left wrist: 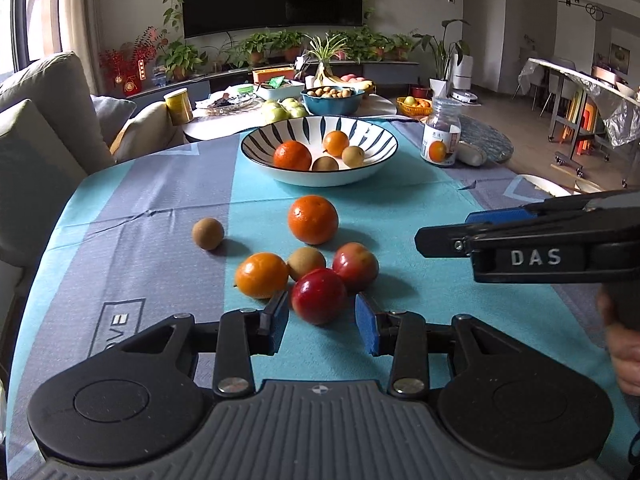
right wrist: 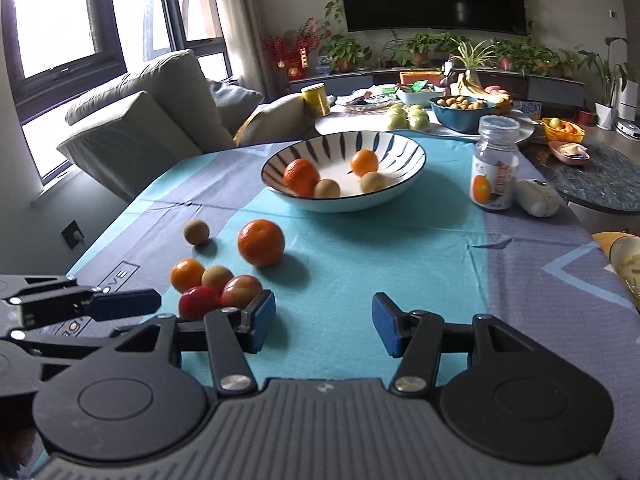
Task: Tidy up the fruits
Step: 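Grasp a red apple with the left gripper while the right gripper grasps a dark red apple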
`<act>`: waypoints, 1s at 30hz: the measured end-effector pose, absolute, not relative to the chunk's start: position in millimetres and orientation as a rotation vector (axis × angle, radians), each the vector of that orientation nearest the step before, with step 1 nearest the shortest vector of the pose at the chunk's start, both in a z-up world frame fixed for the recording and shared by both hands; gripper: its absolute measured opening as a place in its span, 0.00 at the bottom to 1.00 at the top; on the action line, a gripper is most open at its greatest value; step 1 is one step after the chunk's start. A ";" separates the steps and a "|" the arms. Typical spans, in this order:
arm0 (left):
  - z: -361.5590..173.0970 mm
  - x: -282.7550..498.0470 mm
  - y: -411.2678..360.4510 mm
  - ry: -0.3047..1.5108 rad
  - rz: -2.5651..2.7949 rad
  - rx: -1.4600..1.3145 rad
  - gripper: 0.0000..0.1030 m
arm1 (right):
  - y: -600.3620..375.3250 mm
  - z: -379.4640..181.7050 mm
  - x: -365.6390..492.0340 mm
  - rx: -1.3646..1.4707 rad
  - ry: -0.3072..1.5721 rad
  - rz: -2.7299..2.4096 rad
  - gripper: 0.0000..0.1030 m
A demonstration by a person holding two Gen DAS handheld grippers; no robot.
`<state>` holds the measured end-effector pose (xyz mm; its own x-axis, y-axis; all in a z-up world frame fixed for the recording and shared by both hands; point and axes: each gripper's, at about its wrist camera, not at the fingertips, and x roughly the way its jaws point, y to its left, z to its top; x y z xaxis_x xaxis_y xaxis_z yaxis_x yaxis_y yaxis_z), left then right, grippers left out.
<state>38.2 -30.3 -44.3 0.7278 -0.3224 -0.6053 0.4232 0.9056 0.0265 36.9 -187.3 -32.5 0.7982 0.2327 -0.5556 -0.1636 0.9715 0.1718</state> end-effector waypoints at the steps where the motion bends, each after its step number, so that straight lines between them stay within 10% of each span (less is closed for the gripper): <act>1: -45.4 40.0 -32.1 0.638 -0.407 0.169 0.34 | -187.9 -32.0 36.7 0.118 0.608 0.213 0.76; 30: -27.5 36.3 17.4 0.596 -0.287 0.072 0.31 | -137.8 -50.8 59.1 -0.019 0.647 0.379 0.76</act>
